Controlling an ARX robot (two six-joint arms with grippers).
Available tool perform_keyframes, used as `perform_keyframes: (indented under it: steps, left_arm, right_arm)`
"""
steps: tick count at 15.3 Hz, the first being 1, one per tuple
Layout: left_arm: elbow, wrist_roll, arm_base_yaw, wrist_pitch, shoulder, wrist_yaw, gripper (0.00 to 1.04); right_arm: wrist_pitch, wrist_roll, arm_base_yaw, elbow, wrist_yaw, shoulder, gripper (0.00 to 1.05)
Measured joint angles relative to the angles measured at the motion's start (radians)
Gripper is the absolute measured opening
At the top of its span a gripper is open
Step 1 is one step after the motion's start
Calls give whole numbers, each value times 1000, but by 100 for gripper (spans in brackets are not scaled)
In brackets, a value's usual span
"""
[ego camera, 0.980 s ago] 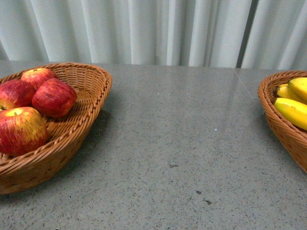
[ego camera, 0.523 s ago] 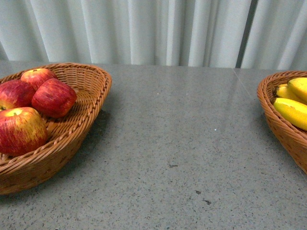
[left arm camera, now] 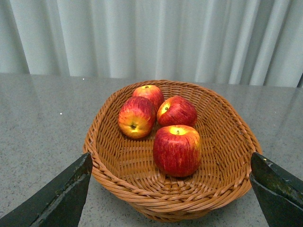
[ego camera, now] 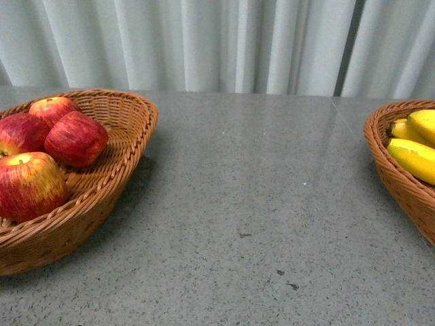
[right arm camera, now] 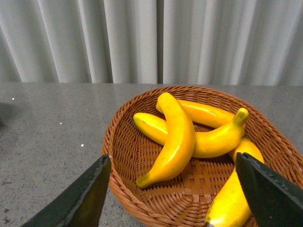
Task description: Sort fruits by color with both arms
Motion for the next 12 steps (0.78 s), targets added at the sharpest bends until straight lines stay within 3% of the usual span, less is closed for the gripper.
perform_keyframes:
  steps: [2, 3, 12]
  left_arm:
    - [0, 0, 0, 0, 0, 0, 98]
    - [0, 0, 0, 0, 0, 0, 98]
    - [0, 0, 0, 0, 0, 0, 98]
  right_arm:
    - [0, 0, 0, 0, 0, 0, 88]
    - [0, 0, 0, 0, 0, 0, 99]
    - [0, 0, 0, 0, 0, 0, 98]
